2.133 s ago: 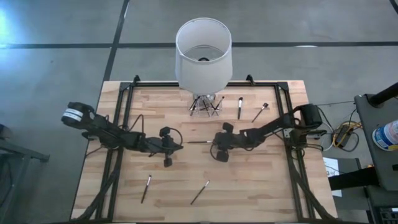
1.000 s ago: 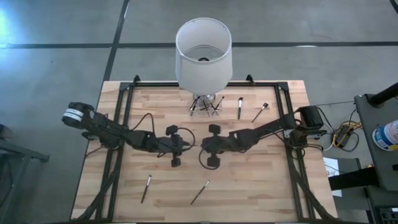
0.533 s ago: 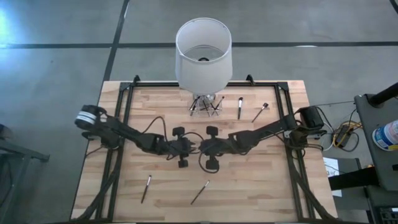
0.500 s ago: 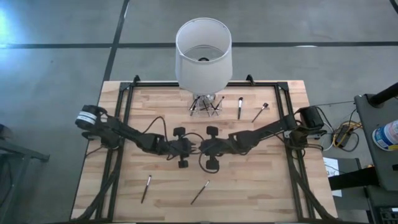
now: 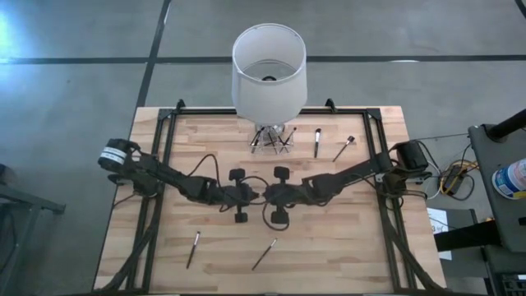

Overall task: Put items in baskets/containers
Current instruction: Put the black eyeshadow brush into the transparent organizer

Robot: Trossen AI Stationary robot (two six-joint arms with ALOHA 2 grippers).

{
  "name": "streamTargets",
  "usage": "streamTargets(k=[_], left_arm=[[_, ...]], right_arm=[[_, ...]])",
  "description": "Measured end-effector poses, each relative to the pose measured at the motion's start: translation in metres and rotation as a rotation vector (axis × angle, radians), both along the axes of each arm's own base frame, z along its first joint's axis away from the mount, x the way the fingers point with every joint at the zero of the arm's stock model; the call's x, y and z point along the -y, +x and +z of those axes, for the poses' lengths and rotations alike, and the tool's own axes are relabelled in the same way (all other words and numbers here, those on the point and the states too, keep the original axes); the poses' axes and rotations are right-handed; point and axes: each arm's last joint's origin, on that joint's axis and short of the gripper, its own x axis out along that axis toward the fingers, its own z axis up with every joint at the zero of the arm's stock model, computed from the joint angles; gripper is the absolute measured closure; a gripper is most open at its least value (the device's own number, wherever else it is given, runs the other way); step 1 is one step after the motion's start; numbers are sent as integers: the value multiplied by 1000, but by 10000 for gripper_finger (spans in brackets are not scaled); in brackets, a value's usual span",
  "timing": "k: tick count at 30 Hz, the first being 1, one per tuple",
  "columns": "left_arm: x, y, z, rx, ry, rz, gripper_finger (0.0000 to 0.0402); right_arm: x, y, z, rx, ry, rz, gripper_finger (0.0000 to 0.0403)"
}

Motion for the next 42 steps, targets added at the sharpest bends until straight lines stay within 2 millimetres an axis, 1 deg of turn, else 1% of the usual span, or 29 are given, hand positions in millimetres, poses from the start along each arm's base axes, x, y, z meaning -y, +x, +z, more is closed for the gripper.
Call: streamTargets(k=[3, 7, 10, 13, 16, 19, 22, 24, 27, 30, 32, 37, 42], left_arm=[[0, 0, 1, 7, -4, 5, 392], [-1, 0, 4, 20, -1, 22, 392], [-3, -2, 9, 45, 20, 68, 392], [-6, -6, 14, 112, 35, 121, 392], [-14, -18, 21, 234, 28, 174, 392], [-31, -34, 24, 394, -1, 232, 392], [-57, -51, 25, 547, -30, 336, 392], [-76, -60, 25, 618, -55, 396, 392], [-102, -65, 27, 672, -118, 412, 392], [-123, -62, 30, 698, -165, 414, 392], [-131, -59, 32, 701, -167, 427, 392], [-143, -50, 37, 746, -148, 447, 392], [-152, -46, 30, 766, -139, 456, 392]], right_arm=[[-7, 0, 7, 18, -16, 12, 394], [-18, -10, 24, 45, -66, 0, 388], [-27, -25, 44, 74, -132, -67, 370], [-36, -46, 60, 98, -186, -125, 349], [-44, -68, 66, 120, -199, -145, 336], [-50, -88, 62, 152, -200, -165, 336], [-52, -104, 53, 182, -217, -200, 346], [-53, -110, 47, 212, -221, -215, 355], [-51, -117, 37, 234, -215, -218, 369], [-48, -121, 31, 248, -208, -221, 379], [-48, -121, 30, 257, -201, -223, 384], [-48, -121, 27, 255, -206, -220, 390], [-49, -120, 28, 261, -212, -213, 390]])
